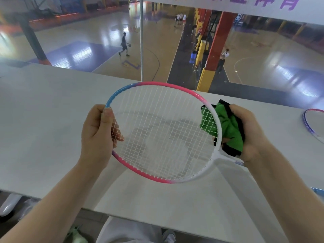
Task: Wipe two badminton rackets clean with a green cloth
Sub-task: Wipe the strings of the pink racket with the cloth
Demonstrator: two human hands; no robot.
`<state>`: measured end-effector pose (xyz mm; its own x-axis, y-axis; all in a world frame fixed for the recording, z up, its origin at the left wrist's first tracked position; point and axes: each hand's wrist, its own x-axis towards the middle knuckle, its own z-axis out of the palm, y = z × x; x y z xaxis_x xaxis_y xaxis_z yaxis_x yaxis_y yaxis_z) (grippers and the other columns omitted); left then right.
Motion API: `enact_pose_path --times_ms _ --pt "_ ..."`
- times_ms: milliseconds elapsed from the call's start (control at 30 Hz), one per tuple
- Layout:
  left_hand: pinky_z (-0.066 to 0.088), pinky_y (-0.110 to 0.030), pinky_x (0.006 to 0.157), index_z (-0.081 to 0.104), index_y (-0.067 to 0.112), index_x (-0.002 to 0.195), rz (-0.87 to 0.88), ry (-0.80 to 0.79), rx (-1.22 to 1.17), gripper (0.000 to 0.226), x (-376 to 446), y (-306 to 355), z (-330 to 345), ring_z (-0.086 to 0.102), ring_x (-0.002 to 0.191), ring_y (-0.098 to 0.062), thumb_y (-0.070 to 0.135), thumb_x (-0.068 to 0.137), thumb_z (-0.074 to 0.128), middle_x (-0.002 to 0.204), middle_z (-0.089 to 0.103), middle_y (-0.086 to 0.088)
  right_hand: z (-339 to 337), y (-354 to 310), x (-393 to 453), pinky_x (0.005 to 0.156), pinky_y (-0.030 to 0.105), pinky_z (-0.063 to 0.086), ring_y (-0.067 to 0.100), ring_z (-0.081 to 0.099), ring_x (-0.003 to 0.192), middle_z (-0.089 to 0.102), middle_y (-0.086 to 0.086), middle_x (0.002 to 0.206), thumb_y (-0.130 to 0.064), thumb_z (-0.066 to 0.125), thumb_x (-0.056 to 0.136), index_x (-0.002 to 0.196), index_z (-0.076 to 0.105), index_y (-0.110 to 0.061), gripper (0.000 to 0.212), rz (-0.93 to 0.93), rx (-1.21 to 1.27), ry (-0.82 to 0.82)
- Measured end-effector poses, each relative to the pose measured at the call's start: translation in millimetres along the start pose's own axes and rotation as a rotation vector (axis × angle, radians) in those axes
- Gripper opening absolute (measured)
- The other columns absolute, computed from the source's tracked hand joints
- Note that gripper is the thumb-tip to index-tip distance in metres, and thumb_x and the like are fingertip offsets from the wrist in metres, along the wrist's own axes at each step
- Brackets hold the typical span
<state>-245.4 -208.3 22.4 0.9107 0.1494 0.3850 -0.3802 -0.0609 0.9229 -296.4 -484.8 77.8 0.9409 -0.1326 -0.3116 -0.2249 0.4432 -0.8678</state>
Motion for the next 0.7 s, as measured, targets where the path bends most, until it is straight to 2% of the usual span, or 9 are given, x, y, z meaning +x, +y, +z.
enact_pose_path --times_ms 100,200,267,333,400,467,567,633,700 --pt "0.041 -0.02 0.041 0.051 0.021 0.083 -0.047 -0.005 -0.025 0.027 -2 -2 -1 0.042 0.045 -0.008 0.023 0.106 0.037 0.056 0.046 0.007 -9 -1 6 0.041 0.019 0.038 0.015 0.056 0.05 0.066 0.001 0.074 -0.031 0.047 0.093 0.086 0.072 -0.015 0.031 -0.036 0.139 0.137" --pt "0.041 -0.021 0.041 0.052 0.023 0.084 -0.061 -0.008 -0.024 0.027 -4 -3 -1 0.042 0.045 -0.008 0.024 0.106 0.036 0.056 0.046 0.007 -16 -1 11 0.039 0.016 0.035 0.017 0.055 0.046 0.067 0.003 0.072 -0.031 0.043 0.097 0.092 0.065 -0.014 0.028 -0.057 0.169 0.246" --pt "0.041 -0.02 0.041 0.052 0.024 0.084 -0.059 -0.004 -0.025 0.027 -3 -2 -1 0.042 0.044 -0.008 0.024 0.106 0.036 0.056 0.047 0.007 -15 -1 12 0.039 0.018 0.038 0.02 0.058 0.057 0.068 0.005 0.079 -0.032 0.044 0.098 0.101 0.065 -0.012 0.03 -0.052 0.161 0.226" --pt "0.041 -0.02 0.04 0.052 0.024 0.084 -0.054 -0.005 -0.025 0.028 -2 0 1 0.043 0.044 -0.008 0.024 0.106 0.036 0.056 0.047 0.007 -10 -2 11 0.044 0.021 0.047 0.022 0.063 0.065 0.071 0.004 0.085 -0.033 0.044 0.1 0.103 0.068 -0.012 0.032 -0.046 0.091 0.155" --pt "0.042 -0.019 0.04 0.052 0.024 0.084 -0.051 -0.008 -0.021 0.027 0 2 3 0.043 0.044 -0.008 0.024 0.106 0.036 0.055 0.047 0.007 -4 -4 10 0.056 0.03 0.053 0.02 0.066 0.066 0.072 0.002 0.083 -0.034 0.045 0.1 0.093 0.076 -0.017 0.036 -0.04 -0.045 0.058" --pt "0.042 -0.019 0.041 0.051 0.022 0.085 -0.044 -0.006 -0.015 0.026 1 2 5 0.043 0.044 -0.008 0.024 0.106 0.037 0.055 0.047 0.007 3 -6 10 0.064 0.036 0.053 0.021 0.067 0.067 0.071 0.003 0.082 -0.032 0.05 0.098 0.084 0.079 -0.02 0.035 -0.041 -0.118 -0.038" --pt "0.042 -0.02 0.041 0.05 0.02 0.085 -0.033 -0.006 0.002 0.025 4 2 6 0.044 0.045 -0.008 0.023 0.106 0.037 0.055 0.047 0.007 11 -8 9 0.059 0.034 0.055 0.021 0.07 0.067 0.072 0.004 0.082 -0.03 0.057 0.086 0.08 0.078 -0.02 0.024 -0.012 -0.117 -0.116" --pt "0.042 -0.02 0.041 0.05 0.019 0.085 -0.037 -0.005 0.005 0.026 4 2 5 0.044 0.044 -0.008 0.023 0.106 0.036 0.055 0.046 0.007 11 -7 10 0.053 0.031 0.055 0.02 0.069 0.062 0.071 0.002 0.076 -0.031 0.053 0.088 0.072 0.079 -0.021 0.032 -0.003 -0.125 -0.093" --pt "0.042 -0.02 0.041 0.05 0.018 0.083 -0.048 -0.003 -0.004 0.026 4 1 6 0.043 0.044 -0.008 0.023 0.106 0.037 0.054 0.046 0.007 9 -7 11 0.055 0.029 0.053 0.019 0.069 0.062 0.071 0.0 0.075 -0.033 0.046 0.094 0.071 0.08 -0.022 0.043 -0.013 -0.12 -0.048"
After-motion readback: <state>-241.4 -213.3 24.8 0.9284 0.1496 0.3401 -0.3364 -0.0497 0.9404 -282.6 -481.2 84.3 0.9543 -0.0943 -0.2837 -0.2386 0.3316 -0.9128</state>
